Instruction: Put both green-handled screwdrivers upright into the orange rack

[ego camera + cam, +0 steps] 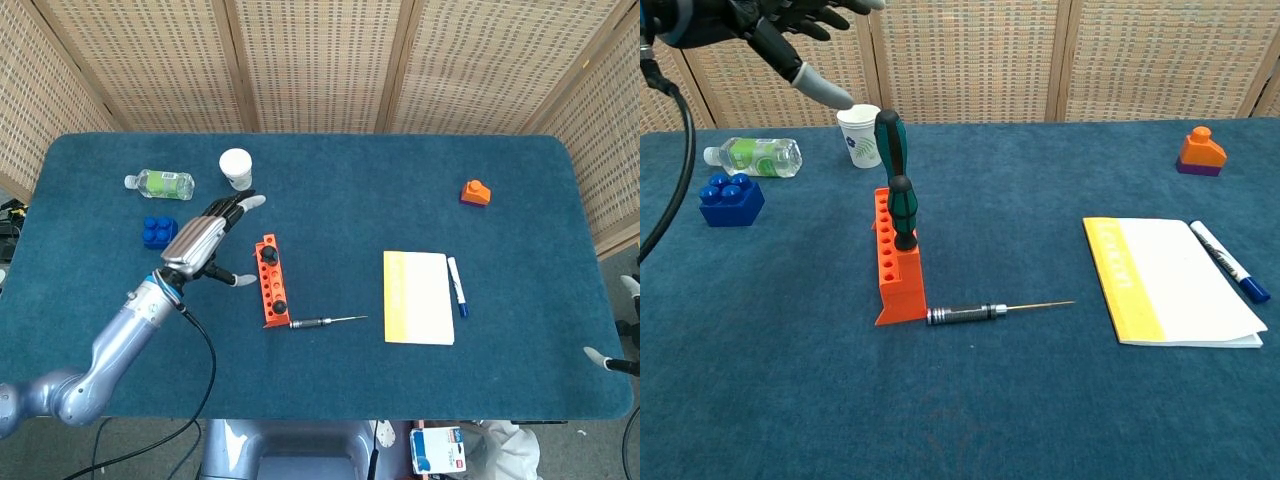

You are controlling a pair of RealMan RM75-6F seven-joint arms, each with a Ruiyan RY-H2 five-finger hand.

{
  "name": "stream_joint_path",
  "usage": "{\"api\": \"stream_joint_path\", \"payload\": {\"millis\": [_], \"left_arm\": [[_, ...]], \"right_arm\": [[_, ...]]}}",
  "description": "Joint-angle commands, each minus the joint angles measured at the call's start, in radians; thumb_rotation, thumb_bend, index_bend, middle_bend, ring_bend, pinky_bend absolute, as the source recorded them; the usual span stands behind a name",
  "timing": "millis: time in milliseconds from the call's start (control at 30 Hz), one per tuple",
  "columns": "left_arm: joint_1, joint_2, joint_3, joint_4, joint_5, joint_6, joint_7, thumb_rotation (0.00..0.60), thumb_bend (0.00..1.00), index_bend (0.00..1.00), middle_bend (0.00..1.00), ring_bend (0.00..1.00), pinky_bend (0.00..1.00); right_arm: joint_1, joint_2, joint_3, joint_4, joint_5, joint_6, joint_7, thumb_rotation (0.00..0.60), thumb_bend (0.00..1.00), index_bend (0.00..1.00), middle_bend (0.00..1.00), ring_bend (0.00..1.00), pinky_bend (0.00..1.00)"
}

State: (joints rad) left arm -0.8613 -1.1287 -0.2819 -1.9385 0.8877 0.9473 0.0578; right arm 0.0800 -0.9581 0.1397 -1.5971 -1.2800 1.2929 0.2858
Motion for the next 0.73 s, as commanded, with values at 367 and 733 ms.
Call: {"api": "stream_joint_path", "payload": {"millis": [367, 733], "left_arm": [[0.455, 0.001, 0.268, 0.184, 0.400, 0.518, -0.040, 0.600, 0.00, 0.00, 0.00, 0.00, 0.00], [0.607, -0.038, 0.312, 0.264, 0.459, 0.627, -0.026, 0.600, 0.00, 0.00, 0.00, 0.00, 0.00]], "right_arm": [[-0.007, 0.002, -0.006, -0.002, -0.024, 0.020, 0.005, 0.600, 0.00, 0.00, 0.00, 0.00, 0.00], [-0.015, -0.028, -0.018, -0.022, -0.054, 0.072, -0.082, 0.600, 0.00, 0.00, 0.00, 0.00, 0.00]]}}
